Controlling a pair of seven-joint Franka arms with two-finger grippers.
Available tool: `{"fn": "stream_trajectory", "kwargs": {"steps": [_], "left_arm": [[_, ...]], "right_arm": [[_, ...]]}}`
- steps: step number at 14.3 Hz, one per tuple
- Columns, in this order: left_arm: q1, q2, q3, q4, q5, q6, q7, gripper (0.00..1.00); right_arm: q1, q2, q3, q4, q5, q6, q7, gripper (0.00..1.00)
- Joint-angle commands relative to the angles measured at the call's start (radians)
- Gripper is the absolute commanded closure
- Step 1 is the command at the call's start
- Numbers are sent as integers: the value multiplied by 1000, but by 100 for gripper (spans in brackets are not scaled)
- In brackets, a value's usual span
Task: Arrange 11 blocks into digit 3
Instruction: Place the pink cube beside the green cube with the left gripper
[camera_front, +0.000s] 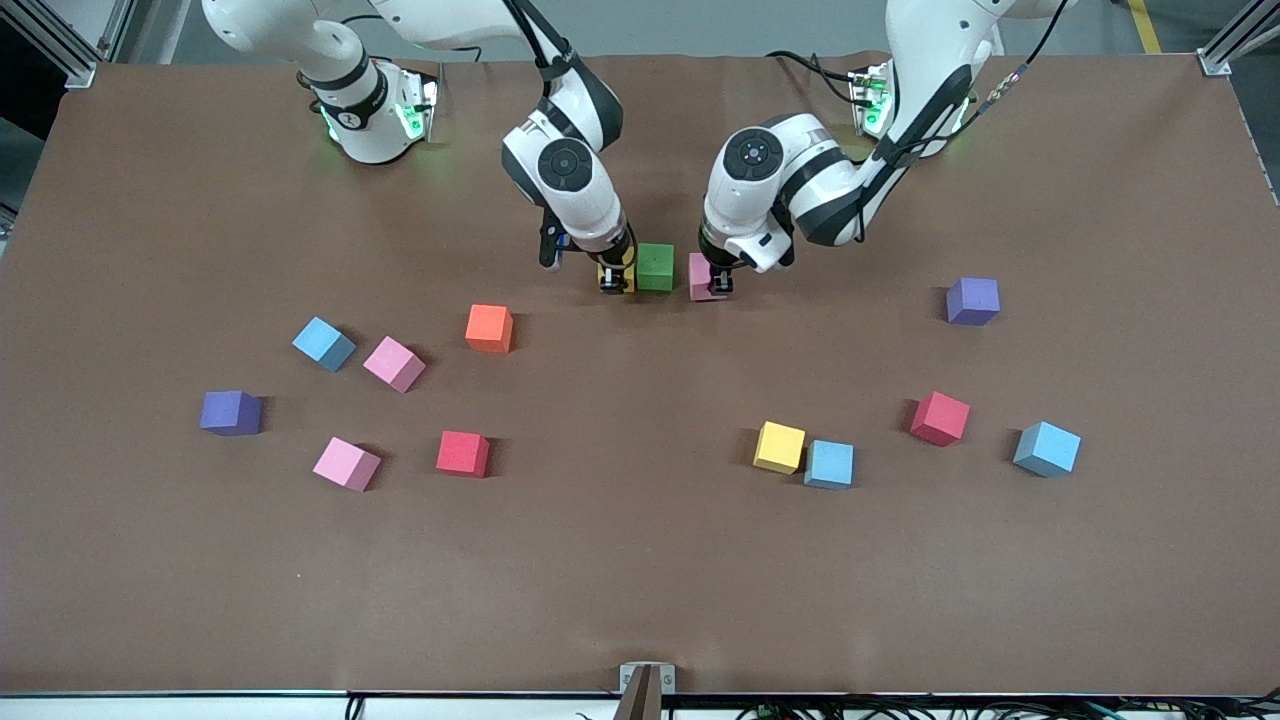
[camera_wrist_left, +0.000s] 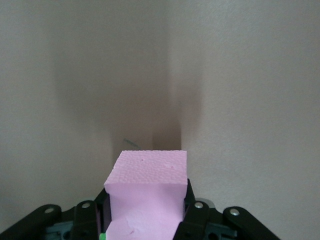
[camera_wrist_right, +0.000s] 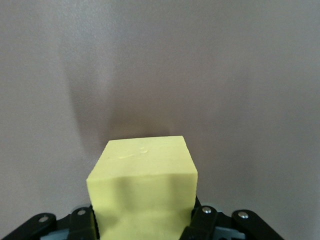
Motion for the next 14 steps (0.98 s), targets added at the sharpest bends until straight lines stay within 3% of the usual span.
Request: {"fn": "stream_trajectory", "kwargs": {"steps": [1,4,6,7,14], "left_arm": [[-12,0,-2,-9,15,15,-18,80],[-17,8,-2,2,15,15,-18,80],[-30,10,-2,2,15,15,-18,80],[-31,14,-2,2,15,15,-18,80],[-37,23,-2,8,15,18,-18,80]], "right_arm": [[15,6,-5,7,24,20,13,97],[18,11,-5,15,22,23,11,91],[38,12,-6,15,19,18,13,7],[41,14,-6,16,19,11,11,0],[35,2,-6,16,11,3,16,0]]}}
